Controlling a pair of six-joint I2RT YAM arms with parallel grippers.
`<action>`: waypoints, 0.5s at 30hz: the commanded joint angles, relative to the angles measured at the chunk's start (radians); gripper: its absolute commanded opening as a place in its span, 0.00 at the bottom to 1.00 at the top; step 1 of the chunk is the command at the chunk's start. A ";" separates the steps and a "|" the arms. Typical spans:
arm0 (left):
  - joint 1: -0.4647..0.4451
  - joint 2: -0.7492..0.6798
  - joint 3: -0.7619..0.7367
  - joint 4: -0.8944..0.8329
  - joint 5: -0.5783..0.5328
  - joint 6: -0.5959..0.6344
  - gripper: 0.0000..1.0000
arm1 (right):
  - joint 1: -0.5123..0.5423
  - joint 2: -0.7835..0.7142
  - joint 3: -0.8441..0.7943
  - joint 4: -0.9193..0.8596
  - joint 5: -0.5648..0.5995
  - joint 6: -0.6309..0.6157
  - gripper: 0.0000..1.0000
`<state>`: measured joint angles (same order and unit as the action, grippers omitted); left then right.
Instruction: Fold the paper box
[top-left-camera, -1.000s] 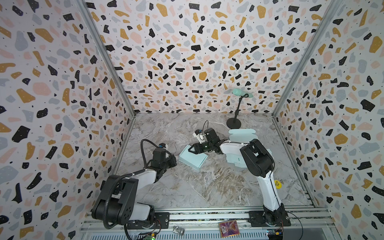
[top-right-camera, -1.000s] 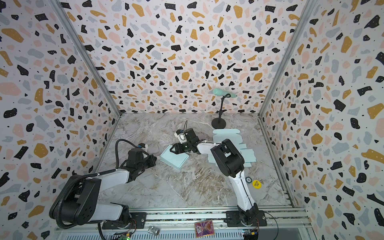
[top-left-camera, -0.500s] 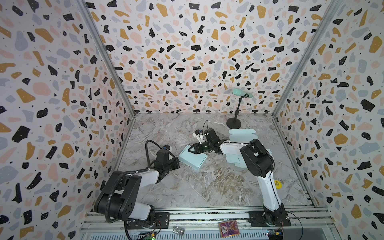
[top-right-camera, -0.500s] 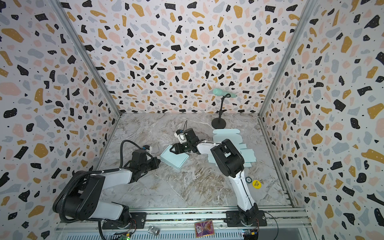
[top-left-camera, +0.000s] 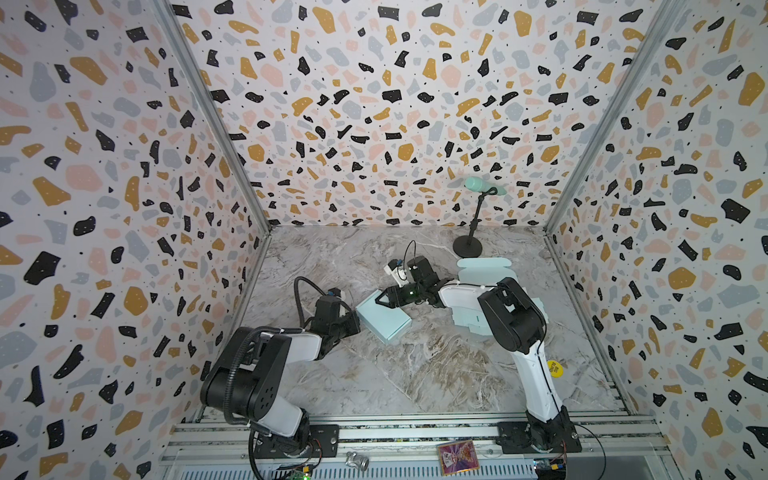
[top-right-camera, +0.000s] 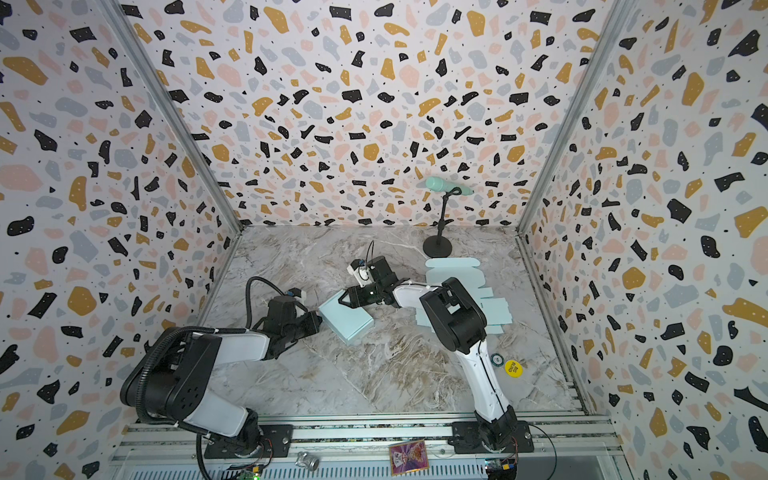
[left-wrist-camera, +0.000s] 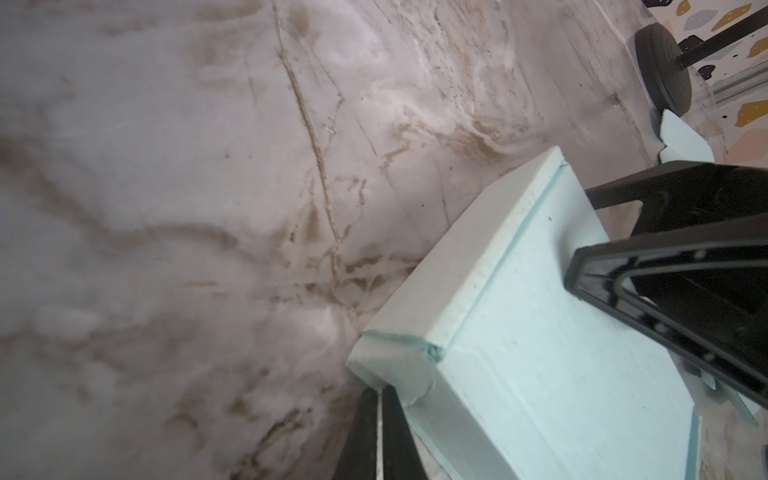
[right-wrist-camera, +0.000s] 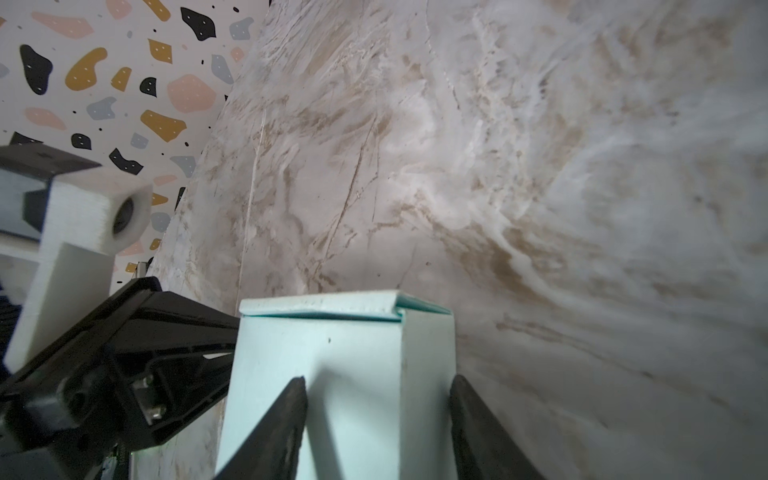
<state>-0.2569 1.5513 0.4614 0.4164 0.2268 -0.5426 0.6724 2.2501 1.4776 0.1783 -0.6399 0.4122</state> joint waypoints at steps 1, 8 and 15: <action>-0.003 0.032 0.034 0.063 0.019 0.003 0.09 | 0.027 0.025 0.042 -0.020 -0.089 -0.026 0.54; -0.002 0.034 0.031 0.070 0.029 0.007 0.09 | 0.047 0.053 0.097 -0.055 -0.132 -0.055 0.54; -0.003 0.004 0.027 0.046 0.018 0.013 0.10 | 0.049 0.049 0.121 -0.106 -0.087 -0.067 0.56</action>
<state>-0.2516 1.5700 0.4725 0.4343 0.2241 -0.5423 0.6701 2.3074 1.5780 0.1436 -0.6613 0.3576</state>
